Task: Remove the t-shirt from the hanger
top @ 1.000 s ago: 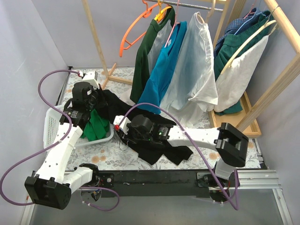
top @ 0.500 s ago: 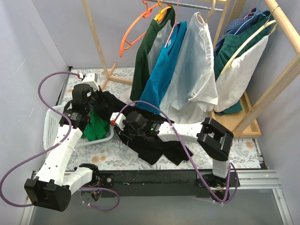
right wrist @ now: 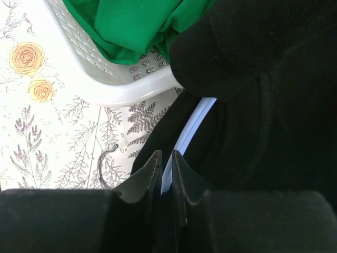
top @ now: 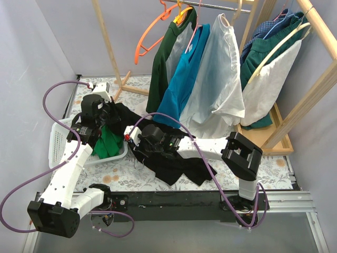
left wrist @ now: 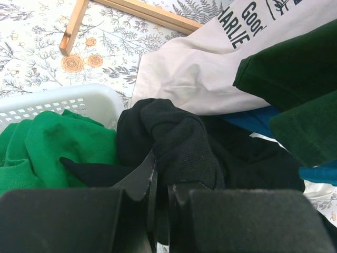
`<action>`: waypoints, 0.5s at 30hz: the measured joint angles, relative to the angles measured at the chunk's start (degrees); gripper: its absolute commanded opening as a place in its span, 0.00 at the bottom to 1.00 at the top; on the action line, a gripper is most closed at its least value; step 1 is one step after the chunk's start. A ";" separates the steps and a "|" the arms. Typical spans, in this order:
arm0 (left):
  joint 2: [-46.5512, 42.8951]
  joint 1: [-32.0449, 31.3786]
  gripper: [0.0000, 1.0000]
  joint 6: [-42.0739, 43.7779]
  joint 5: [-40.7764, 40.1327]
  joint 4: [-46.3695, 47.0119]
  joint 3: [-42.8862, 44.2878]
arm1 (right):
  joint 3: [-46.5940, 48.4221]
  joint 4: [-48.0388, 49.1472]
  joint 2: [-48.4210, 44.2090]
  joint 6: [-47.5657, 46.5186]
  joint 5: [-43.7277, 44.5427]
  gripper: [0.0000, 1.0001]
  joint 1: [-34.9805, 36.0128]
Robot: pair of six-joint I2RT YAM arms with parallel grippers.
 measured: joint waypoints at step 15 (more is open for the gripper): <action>0.00 0.00 0.00 0.00 -0.09 0.42 -0.11 | -0.74 -0.35 0.35 2.60 5.35 0.38 0.92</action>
